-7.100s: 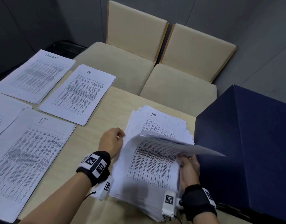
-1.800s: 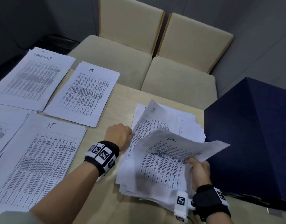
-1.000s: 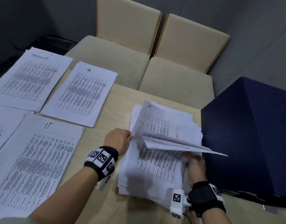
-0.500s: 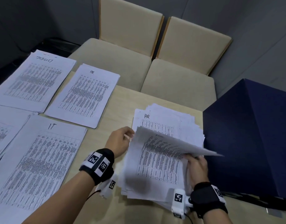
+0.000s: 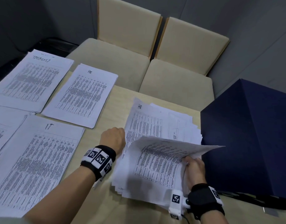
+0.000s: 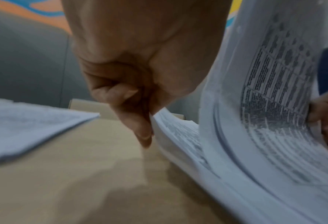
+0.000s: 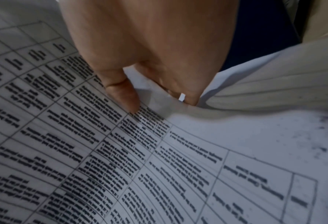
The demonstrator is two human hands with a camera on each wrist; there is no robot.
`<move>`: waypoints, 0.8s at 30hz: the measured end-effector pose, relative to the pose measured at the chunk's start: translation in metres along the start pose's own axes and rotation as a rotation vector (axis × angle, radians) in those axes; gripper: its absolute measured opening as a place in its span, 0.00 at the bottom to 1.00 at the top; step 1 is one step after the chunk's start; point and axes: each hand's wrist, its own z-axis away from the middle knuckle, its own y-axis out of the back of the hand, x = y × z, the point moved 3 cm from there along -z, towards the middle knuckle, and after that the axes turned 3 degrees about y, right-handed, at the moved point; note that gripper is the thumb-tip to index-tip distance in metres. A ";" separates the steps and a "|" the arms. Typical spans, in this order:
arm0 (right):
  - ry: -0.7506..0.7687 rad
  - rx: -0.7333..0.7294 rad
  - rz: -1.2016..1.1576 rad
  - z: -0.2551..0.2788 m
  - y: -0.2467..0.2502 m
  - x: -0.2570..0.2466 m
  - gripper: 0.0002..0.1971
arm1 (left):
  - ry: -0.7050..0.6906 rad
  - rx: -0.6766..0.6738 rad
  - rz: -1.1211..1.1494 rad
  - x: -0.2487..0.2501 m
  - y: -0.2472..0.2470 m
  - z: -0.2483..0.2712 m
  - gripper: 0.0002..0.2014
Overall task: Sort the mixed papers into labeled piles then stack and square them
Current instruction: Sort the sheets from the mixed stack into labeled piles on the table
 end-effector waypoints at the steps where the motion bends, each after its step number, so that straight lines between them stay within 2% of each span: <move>1: 0.004 0.000 0.004 -0.001 0.000 0.001 0.13 | -0.011 0.006 -0.050 -0.001 0.003 0.001 0.09; 4: -0.011 -0.010 0.002 -0.009 -0.001 0.009 0.12 | -0.069 0.109 -0.009 -0.003 0.011 0.003 0.10; 8: -0.041 -0.031 -0.019 -0.015 -0.003 0.016 0.11 | -0.224 0.263 0.459 -0.009 0.013 0.002 0.08; 9: -0.037 -0.027 -0.019 -0.015 -0.003 0.014 0.12 | -0.269 0.249 0.623 -0.010 0.013 0.003 0.07; 11: -0.025 -0.030 -0.028 -0.016 -0.007 0.009 0.16 | -0.306 0.110 0.901 -0.010 0.013 0.006 0.09; 14: -0.006 -0.070 -0.047 -0.013 -0.010 0.004 0.17 | -0.285 -0.155 1.084 -0.010 0.004 0.009 0.17; 15: -0.004 -0.060 -0.043 -0.013 -0.010 0.005 0.18 | -0.235 -0.161 1.078 -0.011 -0.002 0.007 0.17; 16: -0.005 -0.049 -0.042 -0.013 -0.009 0.007 0.17 | -0.154 -0.111 1.040 -0.011 -0.008 0.004 0.15; 18: -0.018 -0.047 -0.027 -0.014 -0.007 0.009 0.13 | 0.084 -0.001 0.865 -0.016 -0.017 -0.001 0.05; 19: -0.031 -0.041 -0.013 -0.015 -0.005 0.011 0.10 | 0.171 -0.012 0.772 -0.016 -0.019 -0.001 0.04; 21: -0.041 -0.015 -0.008 -0.016 -0.002 0.013 0.10 | 0.176 -0.074 0.621 -0.011 -0.025 -0.002 0.10; 24: -0.013 0.009 -0.016 -0.017 0.000 0.013 0.16 | 0.056 -0.032 0.482 -0.003 -0.022 -0.002 0.12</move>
